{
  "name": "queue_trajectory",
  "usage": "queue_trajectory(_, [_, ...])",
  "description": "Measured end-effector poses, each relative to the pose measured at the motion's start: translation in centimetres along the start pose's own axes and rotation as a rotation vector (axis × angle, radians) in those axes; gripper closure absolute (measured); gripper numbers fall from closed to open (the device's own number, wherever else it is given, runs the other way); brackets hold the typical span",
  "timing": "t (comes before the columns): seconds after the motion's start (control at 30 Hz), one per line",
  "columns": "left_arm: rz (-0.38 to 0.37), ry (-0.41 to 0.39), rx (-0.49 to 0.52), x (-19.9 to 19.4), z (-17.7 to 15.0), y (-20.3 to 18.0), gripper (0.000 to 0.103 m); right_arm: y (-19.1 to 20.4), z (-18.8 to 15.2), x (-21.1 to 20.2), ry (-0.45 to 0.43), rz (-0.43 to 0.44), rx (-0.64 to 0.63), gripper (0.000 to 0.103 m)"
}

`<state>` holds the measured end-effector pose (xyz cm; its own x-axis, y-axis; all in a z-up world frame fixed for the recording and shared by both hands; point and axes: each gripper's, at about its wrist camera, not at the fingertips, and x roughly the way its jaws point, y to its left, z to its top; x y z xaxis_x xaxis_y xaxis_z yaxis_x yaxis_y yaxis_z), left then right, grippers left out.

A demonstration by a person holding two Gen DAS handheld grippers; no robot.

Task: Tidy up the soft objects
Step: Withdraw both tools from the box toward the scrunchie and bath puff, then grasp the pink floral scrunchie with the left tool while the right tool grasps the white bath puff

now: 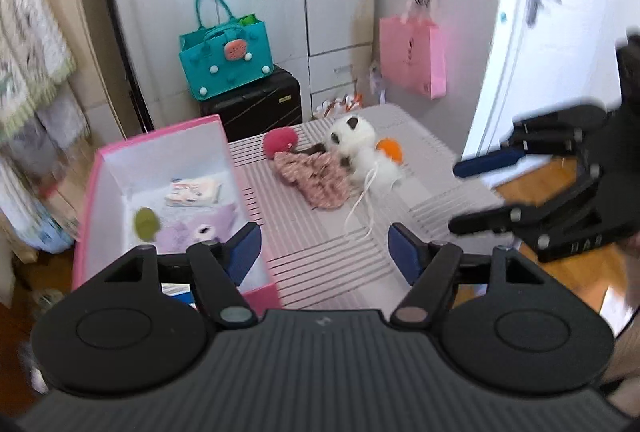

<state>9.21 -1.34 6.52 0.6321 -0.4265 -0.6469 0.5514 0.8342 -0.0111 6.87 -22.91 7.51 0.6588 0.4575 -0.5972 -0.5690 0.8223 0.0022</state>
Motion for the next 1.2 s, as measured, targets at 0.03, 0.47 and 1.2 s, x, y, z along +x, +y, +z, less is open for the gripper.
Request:
queue_trajectory(0.03, [-0.021,0.008,-0.012,0.5,0.1,0.0,0.034,-0.6,-0.3,0.1,0.006,-0.006,0.013,0.046])
queue_trajectory(0.47, [-0.074,-0.085,-0.049,7.5,0.4,-1.7,0.033,-7.0,-5.7,3.7,-0.022,-0.063,0.037,0.028])
queue_trajectory(1.2, [0.144,-0.034,-0.3,23.1,2.1,-0.6,0.033,-13.8,-8.3,14.7,-0.033,-0.12,-0.019,0.025])
